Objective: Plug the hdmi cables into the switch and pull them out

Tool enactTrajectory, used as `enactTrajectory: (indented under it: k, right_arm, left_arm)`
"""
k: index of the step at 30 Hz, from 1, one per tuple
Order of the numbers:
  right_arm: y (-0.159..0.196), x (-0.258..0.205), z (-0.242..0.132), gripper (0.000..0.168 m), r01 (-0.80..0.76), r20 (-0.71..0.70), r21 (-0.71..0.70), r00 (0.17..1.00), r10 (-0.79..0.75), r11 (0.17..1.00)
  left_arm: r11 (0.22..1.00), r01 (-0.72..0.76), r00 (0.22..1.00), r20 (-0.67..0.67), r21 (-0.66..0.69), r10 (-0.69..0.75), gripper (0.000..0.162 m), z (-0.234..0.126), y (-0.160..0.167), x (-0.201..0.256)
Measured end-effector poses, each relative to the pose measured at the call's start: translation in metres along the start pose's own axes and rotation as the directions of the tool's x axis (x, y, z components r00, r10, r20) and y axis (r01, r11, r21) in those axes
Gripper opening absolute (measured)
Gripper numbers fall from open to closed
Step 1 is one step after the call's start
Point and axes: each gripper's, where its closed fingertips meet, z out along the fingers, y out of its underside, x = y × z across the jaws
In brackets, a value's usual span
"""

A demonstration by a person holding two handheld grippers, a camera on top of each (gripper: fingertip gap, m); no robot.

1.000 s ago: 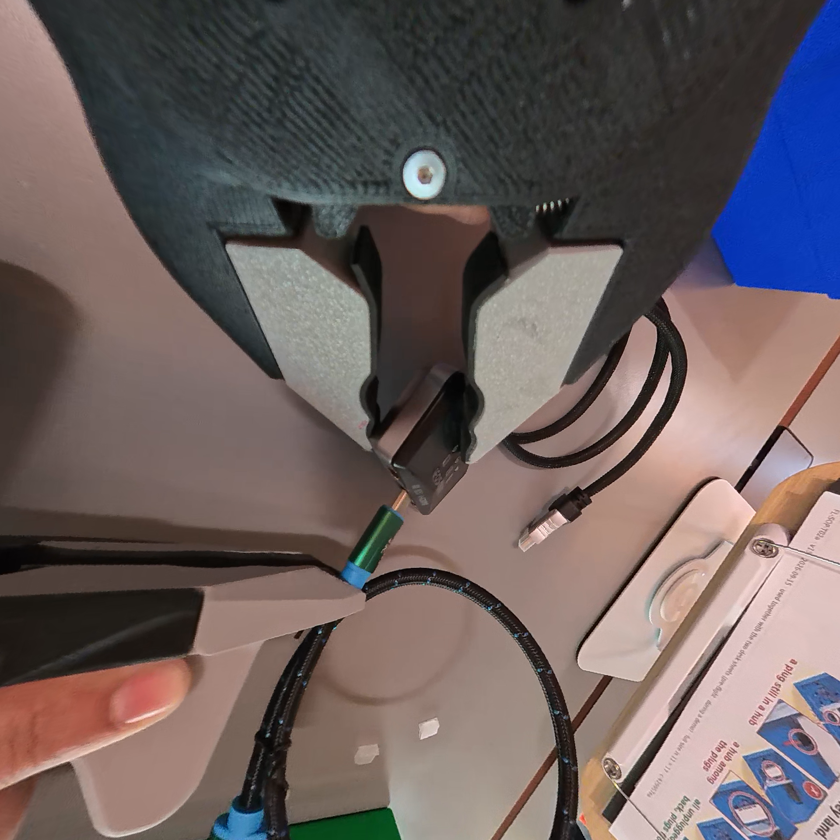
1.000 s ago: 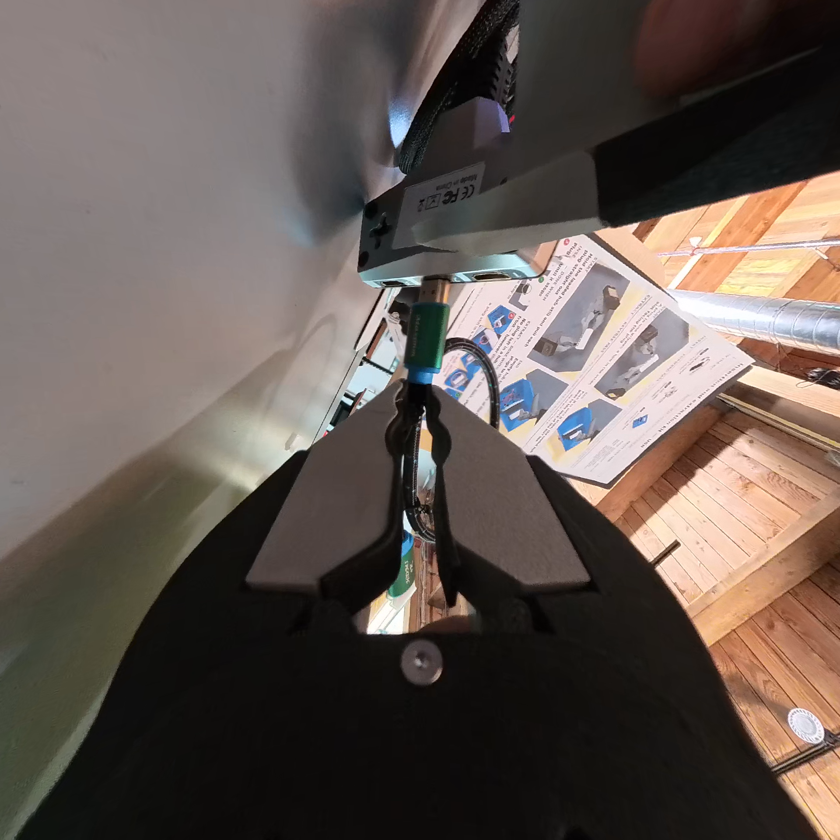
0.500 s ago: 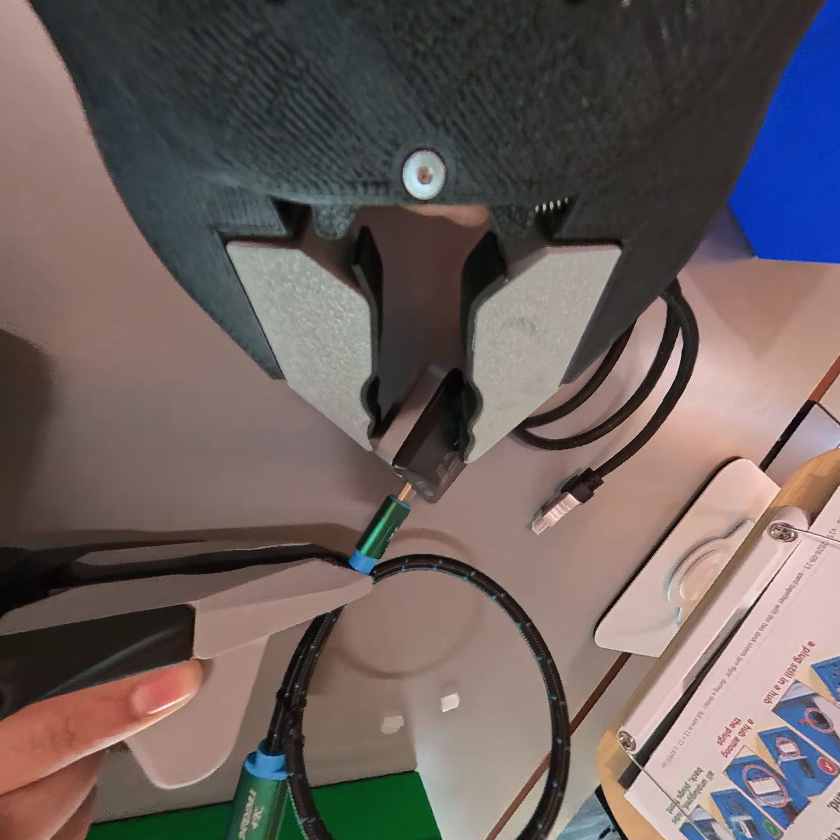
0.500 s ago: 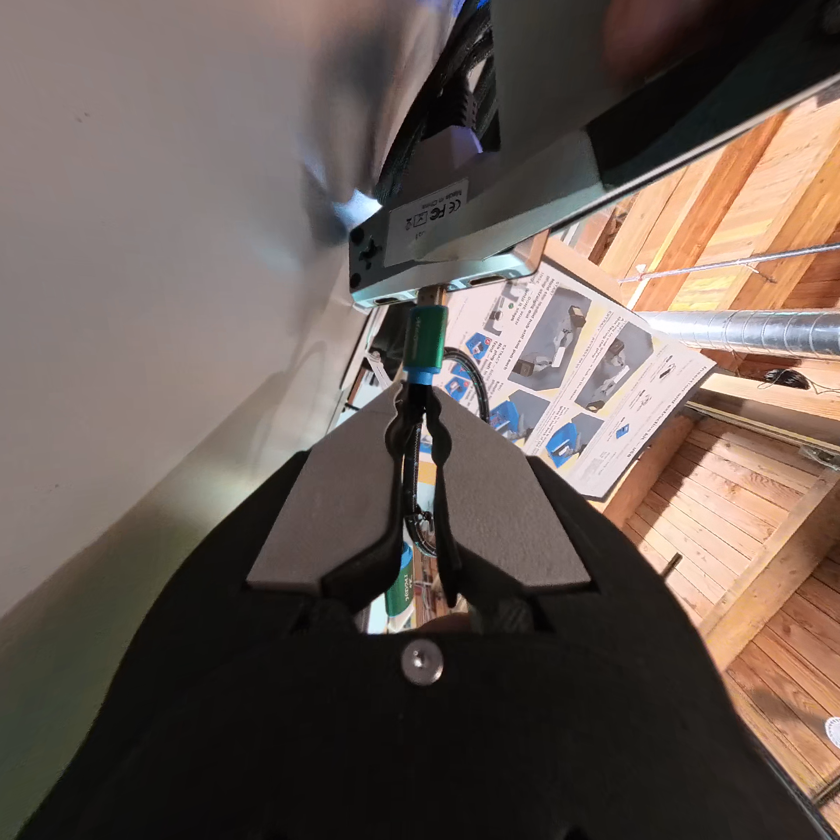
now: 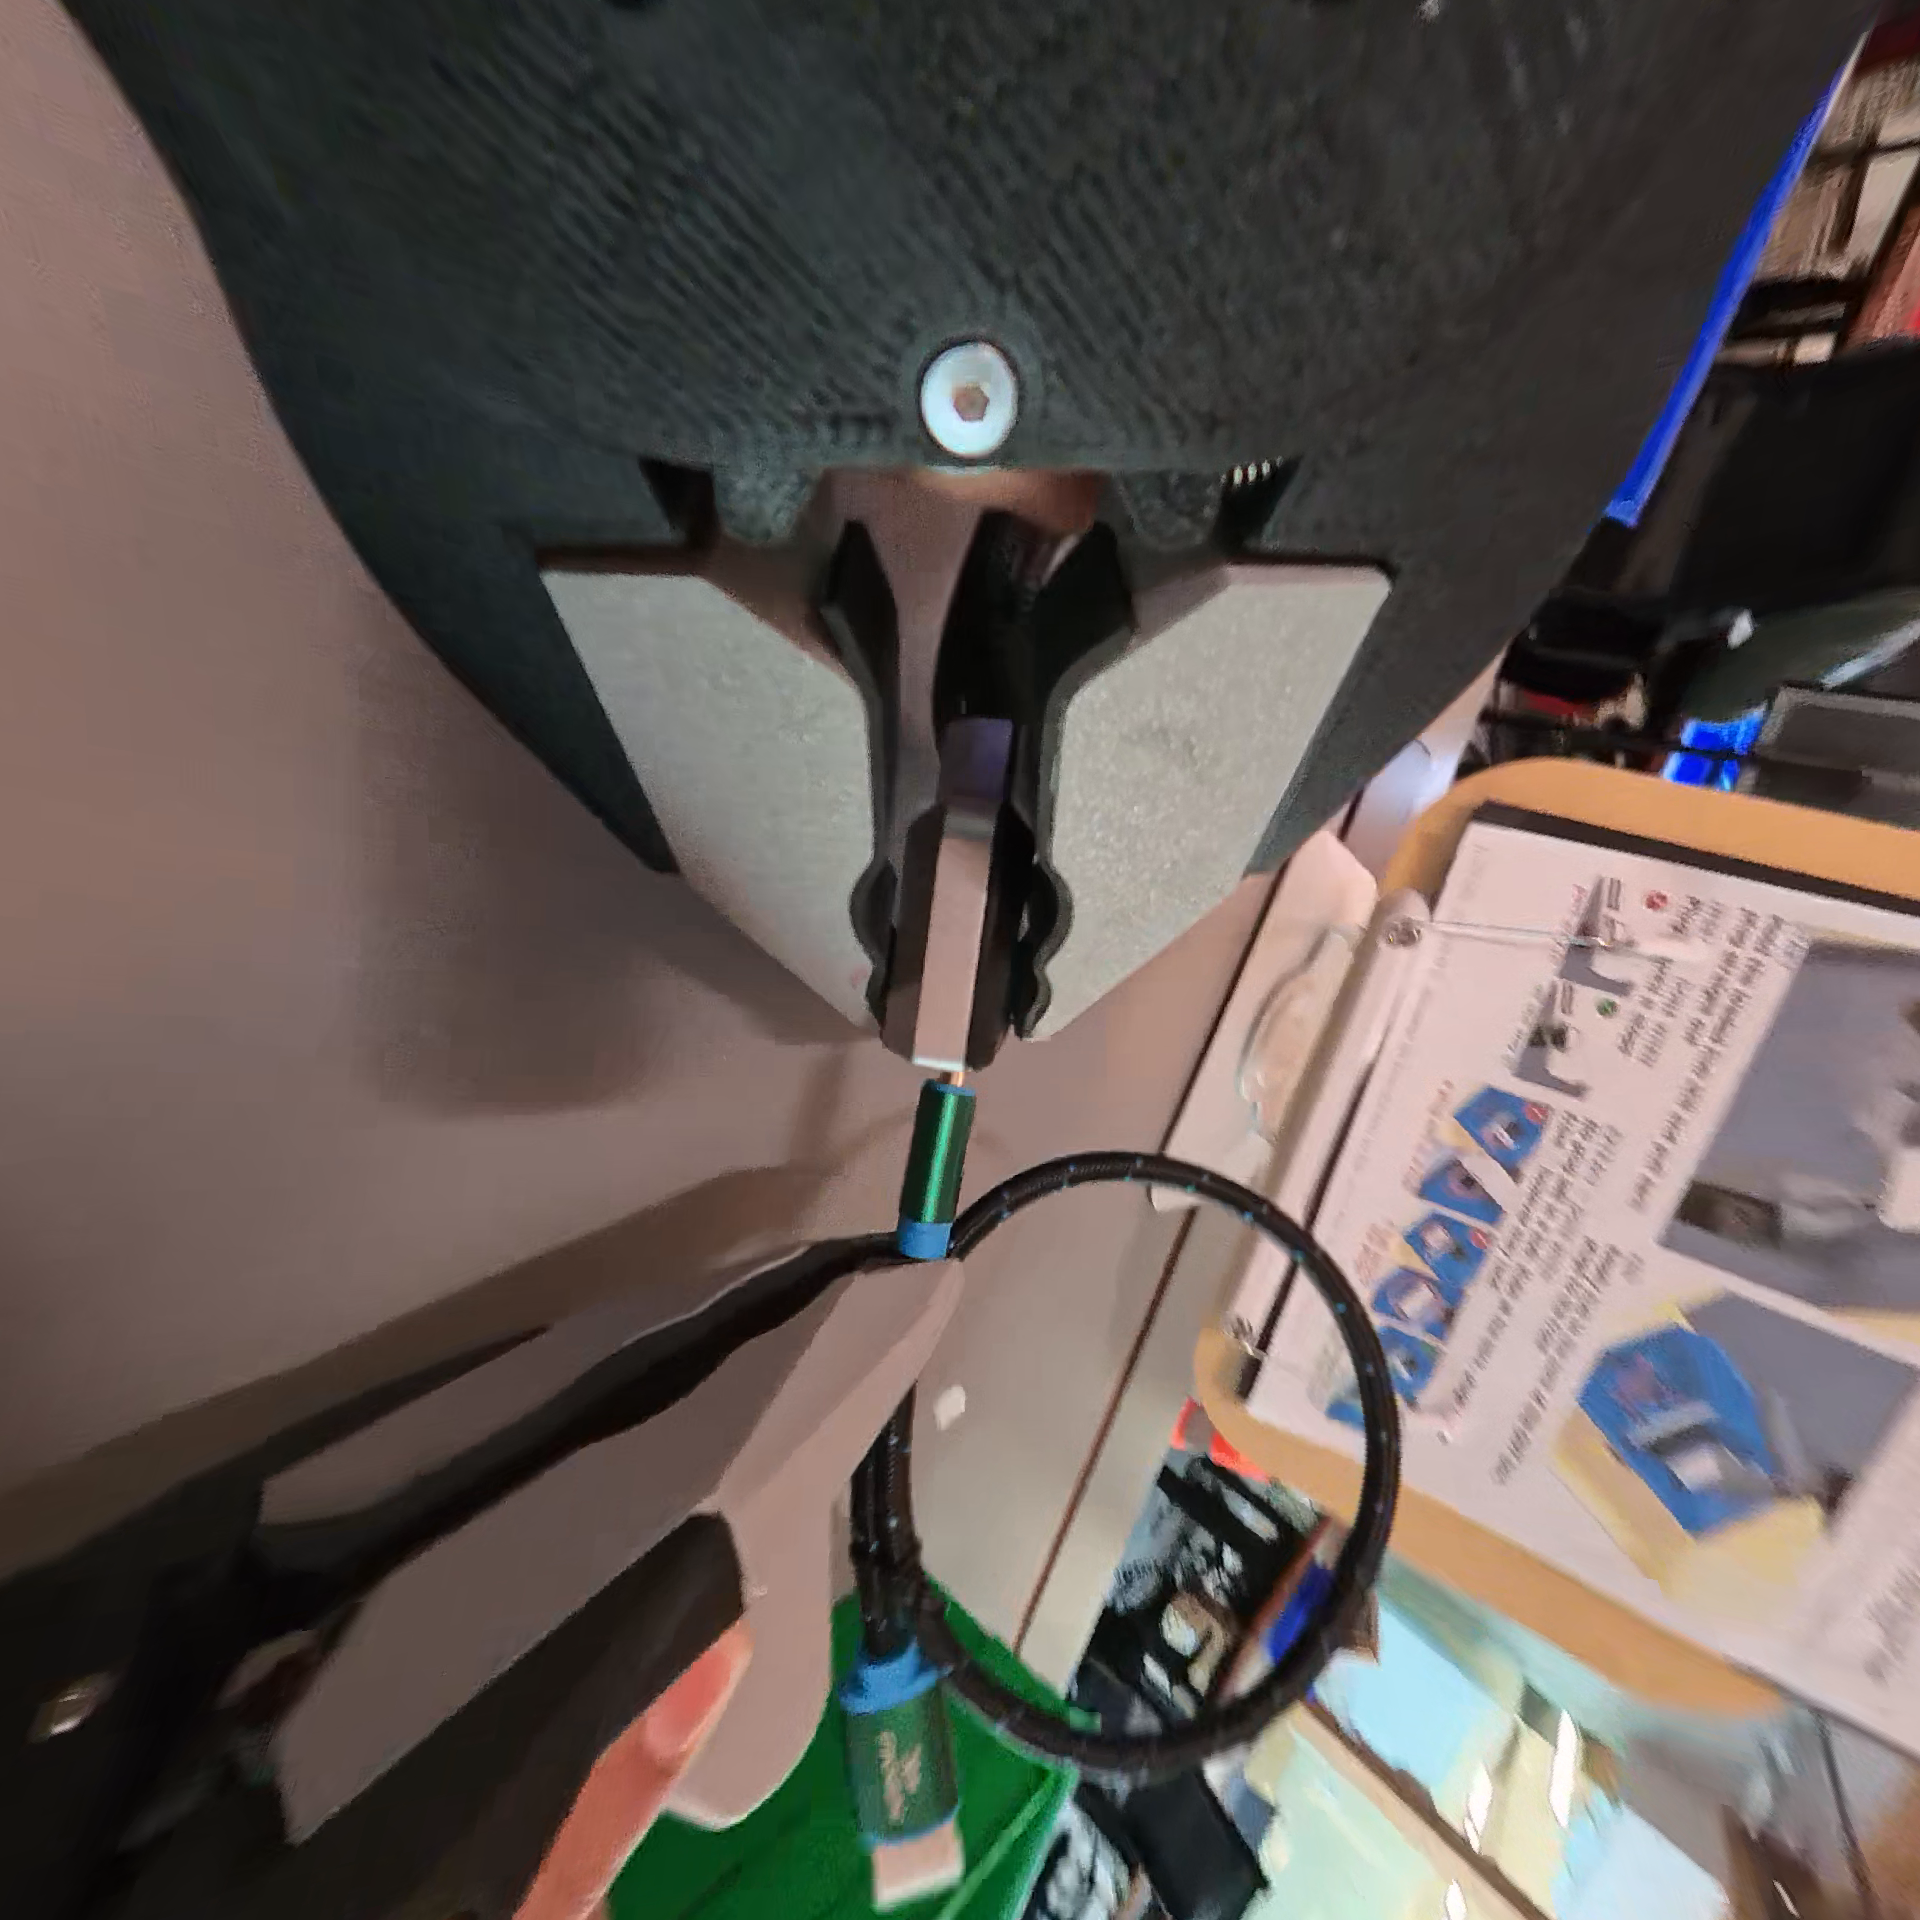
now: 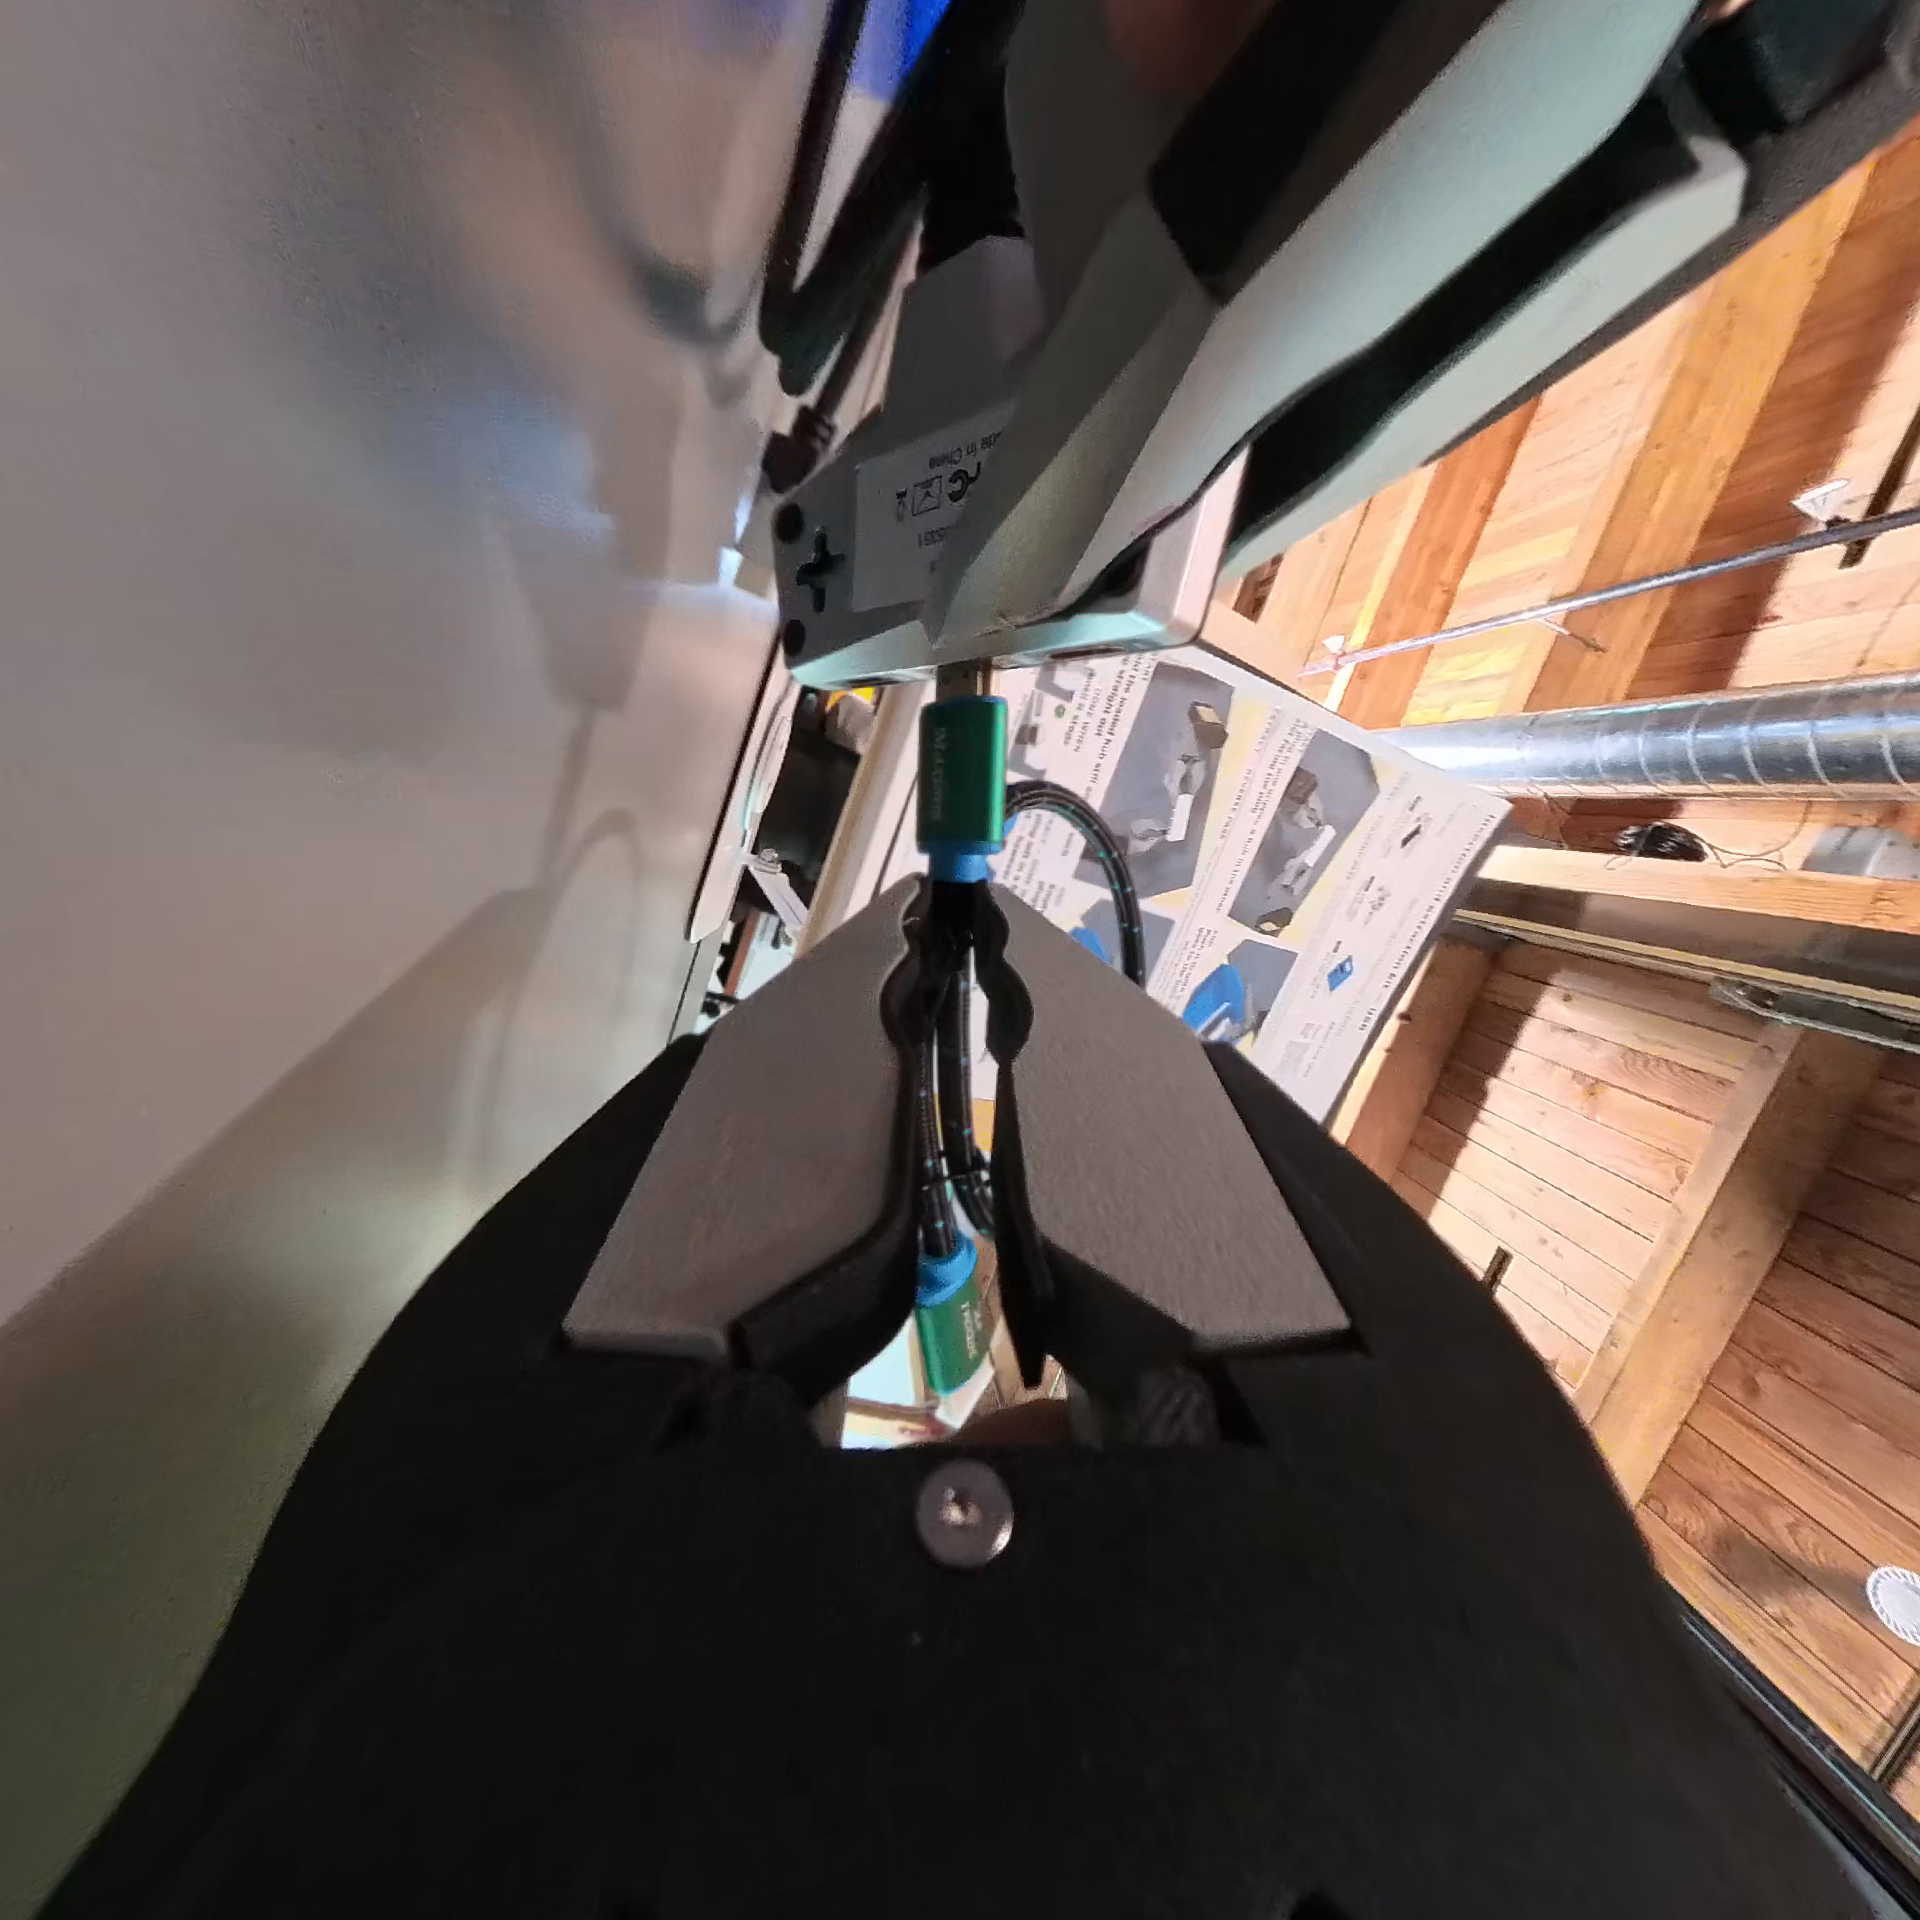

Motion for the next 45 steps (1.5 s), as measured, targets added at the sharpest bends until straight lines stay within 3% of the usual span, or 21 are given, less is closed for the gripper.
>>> enactTrajectory:
  k: [9,20,32,45]
  right_arm:
    - [0.004,0.004,-0.013,0.002,0.001,-0.051,0.047,0.999,0.001,0.999]
    - [-0.01,-0.011,-0.014,0.001,-0.098,-0.042,0.158,0.994,0.105,0.983]
    - [-0.025,-0.004,-0.013,0.001,-0.163,-0.053,0.295,0.981,0.187,0.941]
    - [-0.02,0.013,-0.008,0.005,-0.309,0.02,0.331,0.947,0.321,0.891]
  left_arm:
    - [0.986,-0.115,0.993,0.037,0.123,0.112,0.018,-0.003,-0.017,0.006]
    - [0.983,-0.156,0.987,-0.018,0.101,0.159,0.017,-0.002,-0.004,0.019]
    - [0.982,-0.137,0.988,-0.054,0.129,0.145,0.017,-0.016,0.0,0.018]
    - [0.983,-0.067,0.996,-0.041,0.172,0.076,0.018,-0.025,-0.006,0.005]
